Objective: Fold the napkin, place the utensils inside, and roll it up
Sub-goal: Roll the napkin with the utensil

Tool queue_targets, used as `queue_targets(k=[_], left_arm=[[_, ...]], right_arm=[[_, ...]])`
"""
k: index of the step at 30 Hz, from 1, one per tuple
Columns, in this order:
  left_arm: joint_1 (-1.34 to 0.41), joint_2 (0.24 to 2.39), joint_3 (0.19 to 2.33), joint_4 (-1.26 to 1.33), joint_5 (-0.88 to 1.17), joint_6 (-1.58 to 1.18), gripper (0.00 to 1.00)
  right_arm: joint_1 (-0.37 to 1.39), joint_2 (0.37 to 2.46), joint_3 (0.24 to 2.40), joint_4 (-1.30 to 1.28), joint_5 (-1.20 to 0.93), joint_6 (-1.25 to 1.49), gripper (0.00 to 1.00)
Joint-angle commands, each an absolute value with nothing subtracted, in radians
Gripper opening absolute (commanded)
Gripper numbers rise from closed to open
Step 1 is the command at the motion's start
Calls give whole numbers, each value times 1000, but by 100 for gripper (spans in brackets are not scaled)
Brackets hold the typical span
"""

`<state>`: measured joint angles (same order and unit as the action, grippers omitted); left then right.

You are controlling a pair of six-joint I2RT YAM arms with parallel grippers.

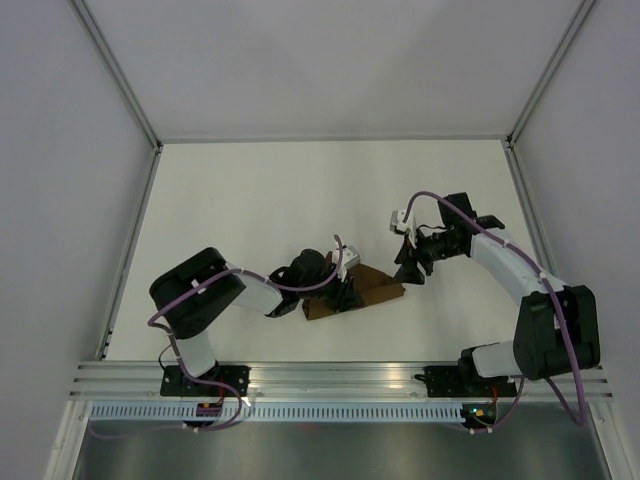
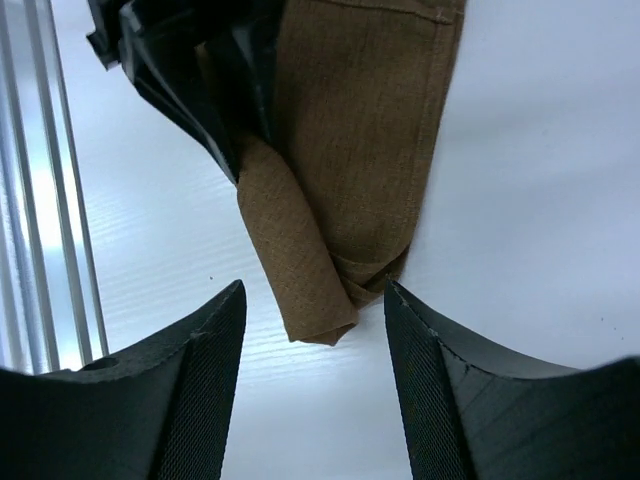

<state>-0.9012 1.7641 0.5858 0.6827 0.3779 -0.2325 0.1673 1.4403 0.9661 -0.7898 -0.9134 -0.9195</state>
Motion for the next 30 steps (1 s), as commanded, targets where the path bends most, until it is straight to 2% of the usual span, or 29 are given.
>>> queue_targets(k=[1, 8, 20, 28, 30], left_arm=[[-876, 1894, 604, 420, 538, -322, 2], [-810, 1994, 672, 376, 673, -341, 2], [-762, 2052, 716, 337, 741, -354, 2], [-758, 2043, 742, 288, 742, -333, 2], [-756, 2030, 744, 285, 732, -331, 5]], right_arm=[[207, 1315, 841, -579, -870, -942, 64], [470, 1145, 623, -300, -603, -873, 68], [659, 1233, 525, -187, -414, -887, 68], [706, 1335, 528, -113, -379, -853, 59], [706, 1353, 537, -123, -379, -850, 52]])
